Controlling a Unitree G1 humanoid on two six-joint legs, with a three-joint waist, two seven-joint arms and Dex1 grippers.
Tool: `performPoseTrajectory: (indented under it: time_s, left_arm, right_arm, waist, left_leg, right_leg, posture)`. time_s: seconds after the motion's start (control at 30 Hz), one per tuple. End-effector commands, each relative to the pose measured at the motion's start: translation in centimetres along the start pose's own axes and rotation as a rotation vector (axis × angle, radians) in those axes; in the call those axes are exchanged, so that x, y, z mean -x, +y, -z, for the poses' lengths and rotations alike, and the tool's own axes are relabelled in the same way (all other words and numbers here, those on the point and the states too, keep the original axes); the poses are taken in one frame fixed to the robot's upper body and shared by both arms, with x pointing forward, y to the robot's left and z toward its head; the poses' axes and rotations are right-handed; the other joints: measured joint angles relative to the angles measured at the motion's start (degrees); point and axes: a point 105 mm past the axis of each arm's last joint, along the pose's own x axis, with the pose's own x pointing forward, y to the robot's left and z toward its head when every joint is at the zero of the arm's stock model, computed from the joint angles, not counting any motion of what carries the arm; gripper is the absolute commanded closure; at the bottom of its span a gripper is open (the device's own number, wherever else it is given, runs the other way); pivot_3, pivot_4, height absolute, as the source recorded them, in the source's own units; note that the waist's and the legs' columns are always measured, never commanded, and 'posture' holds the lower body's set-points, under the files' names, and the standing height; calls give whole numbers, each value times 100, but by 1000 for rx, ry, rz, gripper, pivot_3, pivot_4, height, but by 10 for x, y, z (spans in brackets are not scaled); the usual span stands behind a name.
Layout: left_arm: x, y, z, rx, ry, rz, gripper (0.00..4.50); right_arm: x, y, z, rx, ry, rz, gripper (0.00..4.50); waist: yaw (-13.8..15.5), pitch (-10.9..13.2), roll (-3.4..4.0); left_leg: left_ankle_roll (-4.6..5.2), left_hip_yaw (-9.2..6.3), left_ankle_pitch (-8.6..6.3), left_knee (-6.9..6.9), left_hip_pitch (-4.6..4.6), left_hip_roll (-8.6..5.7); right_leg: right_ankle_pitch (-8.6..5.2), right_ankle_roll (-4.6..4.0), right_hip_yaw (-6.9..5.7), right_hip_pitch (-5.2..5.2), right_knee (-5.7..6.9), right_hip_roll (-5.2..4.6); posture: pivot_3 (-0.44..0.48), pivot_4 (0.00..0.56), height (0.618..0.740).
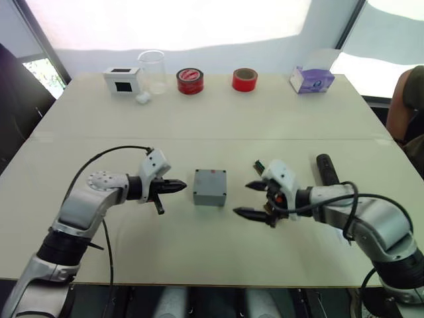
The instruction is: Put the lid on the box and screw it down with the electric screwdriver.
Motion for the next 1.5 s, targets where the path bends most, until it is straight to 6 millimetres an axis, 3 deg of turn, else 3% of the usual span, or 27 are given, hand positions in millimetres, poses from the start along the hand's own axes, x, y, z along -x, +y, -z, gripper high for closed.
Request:
performPoseTrajectory:
  time_s: [0.03,0.33,0.63,0.83,1.0,1.13,1.23,1.33,1.5]
  left_arm:
    - [0,4,-12,-52,-13,-15,4500]
    - [-16,15,-25,-83,-42,10,4500]
    - [-35,28,-32,-108,-68,18,4500]
    - [-7,45,-14,-100,-13,-87,4500]
    - [6,32,-1,-37,-7,-68,4500]
    - [7,3,8,-14,23,24,4500]
    - [-5,-19,9,6,17,84,4500]
    - [-17,-16,2,2,-10,48,4500]
    - [-19,-6,-5,-11,-29,5,4500]
  right_arm:
    - [-2,0,-9,41,-34,-10,63]
    - [-24,20,-16,3,-99,-99,63]
    - [-23,32,-19,-27,-118,-144,63]
    - [-6,-8,-23,135,-77,27,63]
    - [-12,-35,-18,234,-41,67,63]
    - [-21,-44,-18,301,-25,47,63]
    - [-31,-37,-19,365,-22,-33,63]
    - [-36,-22,-18,374,-31,-126,63]
    - [-34,-5,-12,364,-21,-195,63]
  waist:
    - [0,0,0]
    - [40,0,0]
    - [26,-1,-2]
    - [-17,-1,-2]
    - [-82,-1,-2]
    - [-93,-1,-2]
    - [-88,-1,-1]
    - [-64,-1,-2]
    - [-82,-1,-2]
  left_leg:
    - [0,0,0,0,0,0]
    - [-1,-1,1,1,1,-2]
    - [-2,-2,1,6,2,-3]
    - [-2,-1,1,7,2,-3]
    - [-3,-1,2,2,4,0]
    - [-3,-1,2,3,2,-1]
    - [-4,-1,2,2,3,0]
    - [-4,-3,3,5,3,-1]
    - [-5,-3,3,5,3,-2]
  right_leg:
    - [0,0,-1,0,0,1]
    - [0,0,-3,2,0,2]
    - [0,1,-6,4,1,4]
    - [0,1,-5,3,3,4]
    - [0,0,-5,2,2,5]
    - [0,0,-4,2,2,3]
    - [0,0,-4,2,2,3]
    - [0,0,-6,6,3,1]
    - [0,0,-6,5,3,2]
  posture:
    - [0,150,740]
    - [0,150,740]
    - [0,150,740]
    - [0,150,740]
    - [0,150,740]
    - [0,150,740]
    - [0,150,740]
    - [0,150,740]
    - [0,150,740]
